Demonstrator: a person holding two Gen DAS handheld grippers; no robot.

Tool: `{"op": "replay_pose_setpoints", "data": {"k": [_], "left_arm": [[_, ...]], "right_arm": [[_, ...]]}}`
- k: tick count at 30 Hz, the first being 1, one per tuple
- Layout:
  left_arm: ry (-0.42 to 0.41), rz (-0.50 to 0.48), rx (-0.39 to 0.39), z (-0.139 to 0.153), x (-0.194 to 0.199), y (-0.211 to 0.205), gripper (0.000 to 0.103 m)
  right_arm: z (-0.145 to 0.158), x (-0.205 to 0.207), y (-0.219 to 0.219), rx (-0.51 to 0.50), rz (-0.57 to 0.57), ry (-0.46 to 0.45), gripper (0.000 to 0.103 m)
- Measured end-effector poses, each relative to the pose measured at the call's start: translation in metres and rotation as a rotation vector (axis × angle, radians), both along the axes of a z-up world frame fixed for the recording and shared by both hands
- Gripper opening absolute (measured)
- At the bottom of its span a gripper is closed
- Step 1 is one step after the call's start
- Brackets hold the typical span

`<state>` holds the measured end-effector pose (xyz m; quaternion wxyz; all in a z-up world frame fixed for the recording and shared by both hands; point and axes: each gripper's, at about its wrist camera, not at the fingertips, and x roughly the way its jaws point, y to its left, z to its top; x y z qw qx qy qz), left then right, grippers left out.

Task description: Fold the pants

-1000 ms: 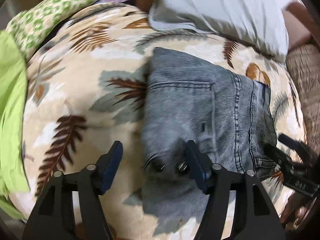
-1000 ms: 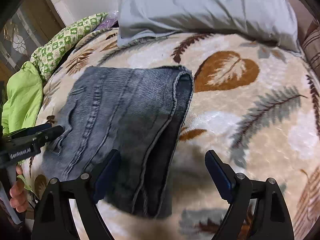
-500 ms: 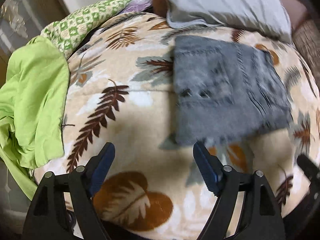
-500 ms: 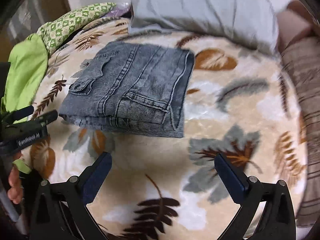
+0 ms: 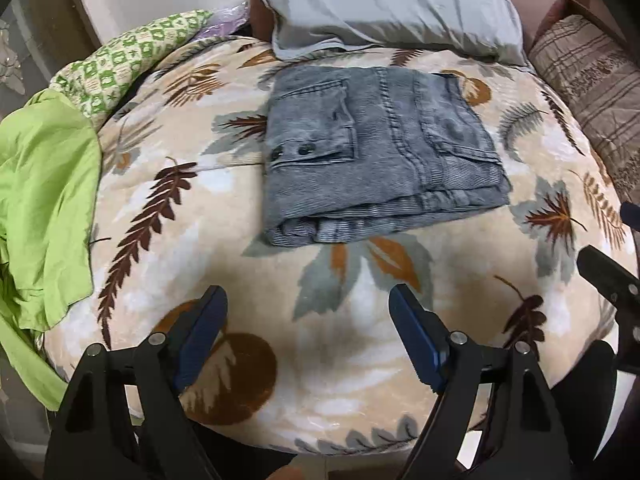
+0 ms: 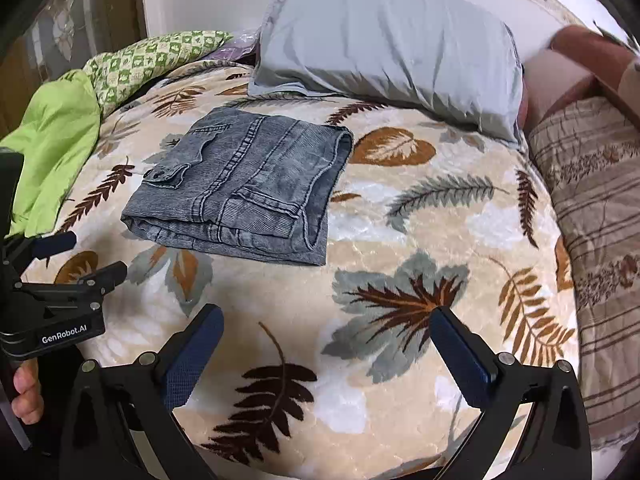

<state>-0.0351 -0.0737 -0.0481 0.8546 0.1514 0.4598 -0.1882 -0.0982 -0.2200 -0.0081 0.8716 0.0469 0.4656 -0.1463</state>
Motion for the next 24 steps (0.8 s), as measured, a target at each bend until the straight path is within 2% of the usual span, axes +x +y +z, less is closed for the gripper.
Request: {"op": "replay_pose_setpoints", "data": {"k": [7,17,21,24], "left_arm": [[-0.013,-0.06,-0.032,0.01,-0.012,-0.008,0.084],[0.005,-0.082,-0.023,0.01,-0.015,-0.015,0.084],[-0.034,-0.088,-0.056,0.019,-0.017,-0.015,0.084],[-0.037,-0.096,-0.047,0.023,-0.017,-0.019,0.084]], "right_arm": [[-0.004,-0.009,-0.01,0.015,-0.026,0.005,0.103],[-0.01,-0.012,-0.017,0.04,-0.04,0.018,0.103],[-0.011,-0.011,-0.017,0.041,-0.041,0.023,0.103],[-0.011,-0.011,-0.018,0.042,-0.044,0.024,0.103]]}}
